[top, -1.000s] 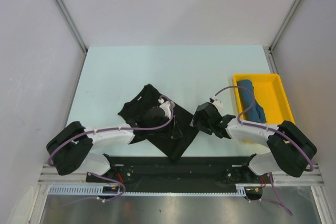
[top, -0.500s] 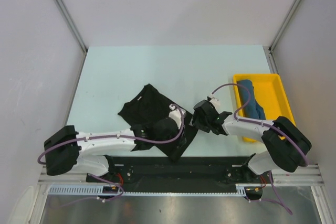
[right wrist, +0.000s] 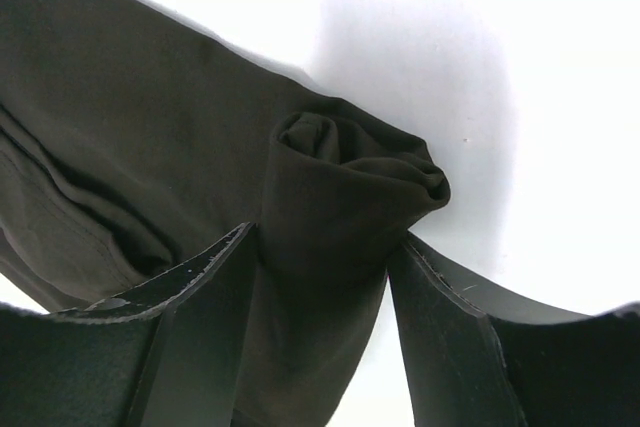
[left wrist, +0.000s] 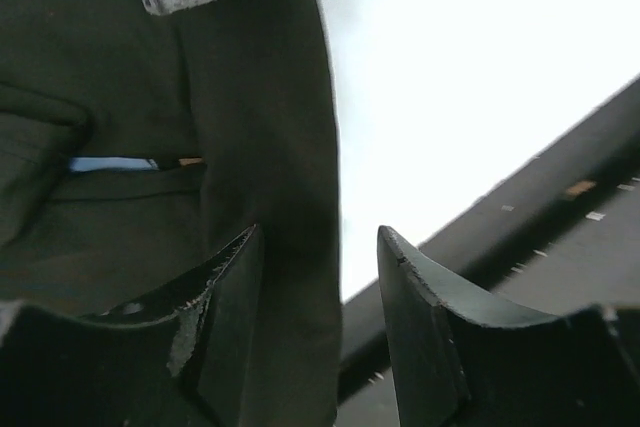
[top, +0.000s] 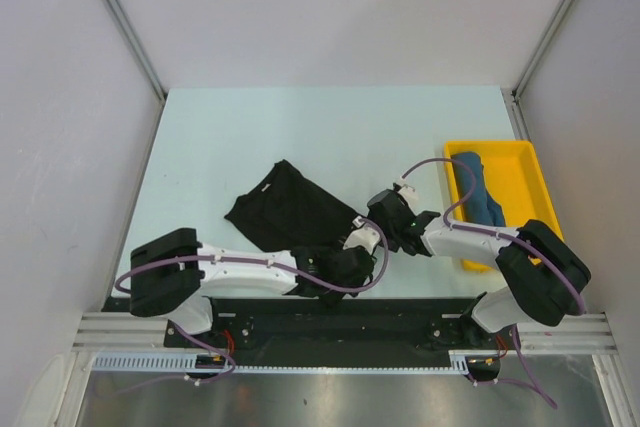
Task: Roll the t-shirts
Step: Roll the T-shirt to the center of the board.
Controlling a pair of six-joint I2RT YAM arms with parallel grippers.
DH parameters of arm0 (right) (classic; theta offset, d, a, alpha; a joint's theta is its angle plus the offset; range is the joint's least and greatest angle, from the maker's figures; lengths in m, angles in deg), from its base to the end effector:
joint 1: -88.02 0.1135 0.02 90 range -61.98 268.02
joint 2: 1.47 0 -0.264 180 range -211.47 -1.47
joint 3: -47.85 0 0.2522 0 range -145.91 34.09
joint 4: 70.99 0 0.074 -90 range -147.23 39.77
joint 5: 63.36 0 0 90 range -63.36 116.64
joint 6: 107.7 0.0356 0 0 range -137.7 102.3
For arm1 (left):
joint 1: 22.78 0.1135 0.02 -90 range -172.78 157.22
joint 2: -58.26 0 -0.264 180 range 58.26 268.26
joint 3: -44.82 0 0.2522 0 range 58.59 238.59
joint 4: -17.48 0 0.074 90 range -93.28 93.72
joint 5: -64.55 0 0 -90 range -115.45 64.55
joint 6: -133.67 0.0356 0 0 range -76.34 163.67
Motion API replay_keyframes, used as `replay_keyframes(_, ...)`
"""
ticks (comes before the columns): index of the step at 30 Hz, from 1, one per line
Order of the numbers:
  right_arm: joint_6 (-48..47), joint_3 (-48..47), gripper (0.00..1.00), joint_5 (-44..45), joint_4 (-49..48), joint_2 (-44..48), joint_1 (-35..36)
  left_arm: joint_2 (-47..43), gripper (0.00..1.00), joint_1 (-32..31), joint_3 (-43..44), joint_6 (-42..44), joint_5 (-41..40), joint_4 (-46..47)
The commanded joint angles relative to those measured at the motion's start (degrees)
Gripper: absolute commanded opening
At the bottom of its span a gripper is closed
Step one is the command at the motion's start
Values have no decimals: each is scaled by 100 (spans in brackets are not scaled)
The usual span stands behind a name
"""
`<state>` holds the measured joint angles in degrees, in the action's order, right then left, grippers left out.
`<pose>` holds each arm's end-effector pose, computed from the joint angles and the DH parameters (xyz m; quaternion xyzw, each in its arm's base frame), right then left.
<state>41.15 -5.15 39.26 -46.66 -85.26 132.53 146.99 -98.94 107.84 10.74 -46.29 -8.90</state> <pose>0.1982 0.1839 0.1576 0.1510 0.9367 0.1687 0.2670 0.0858 -0.2953 0.1834 0.2880 0.8864 -0.1610 0.3246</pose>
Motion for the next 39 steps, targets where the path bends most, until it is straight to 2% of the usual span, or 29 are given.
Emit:
replay_keyframes(1, -40, 154, 61, 39, 499, -200, 22, 302, 55, -30, 216, 137, -342, -232)
replay_keyframes(8, -31, 154, 69, 100, 700, 301, 22, 593, 60, -66, 234, 146, -631, -364)
replay_keyframes(12, -49, 163, 75, 258, 877, 793, 31, 637, 58, -66, 243, 199, -825, -329)
replay_keyframes(14, -58, 163, 75, 328, 973, 1074, 23, 567, 52, -57, 208, 286, -834, -163)
replay_keyframes(15, -67, 163, 75, 389, 1017, 1180, 40, 541, 46, -57, 190, 330, -808, -75)
replay_keyframes(16, -84, 171, 77, 425, 1044, 1389, 49, 479, 36, -48, 111, 374, -755, 48)
replay_keyframes(18, -58, 224, 77, 565, 1166, 1610, 49, 269, 29, 31, -3, 506, -317, 540)
replay_keyframes(19, -32, 250, 77, 627, 1228, 1750, 40, 198, 19, 75, -134, 524, -98, 716)
replay_keyframes(20, 3, 311, 77, 688, 1315, 2013, 49, 145, 15, 179, -205, 524, 357, 1083)
replay_keyframes(24, 83, 601, 76, 1013, 1492, 2761, 49, -66, 5, 391, -583, 261, 1386, 2042)
replay_keyframes(27, 118, 777, 75, 1067, 1650, 3183, 49, -180, 4, 409, -856, -46, 1871, 2702)
replay_keyframes(30, 101, 865, 71, 979, 1721, 3377, 57, -207, 3, 532, -1075, -398, 2031, 3098)
replay_keyframes(31, 109, 935, 70, 944, 1660, 3395, 75, -224, 3, 680, -1293, -494, 2405, 3438)
replay_keyframes(39, 206, 1033, 69, 926, 1246, 2939, 330, -172, 7, 1595, -2104, -1294, 3524, 4460)
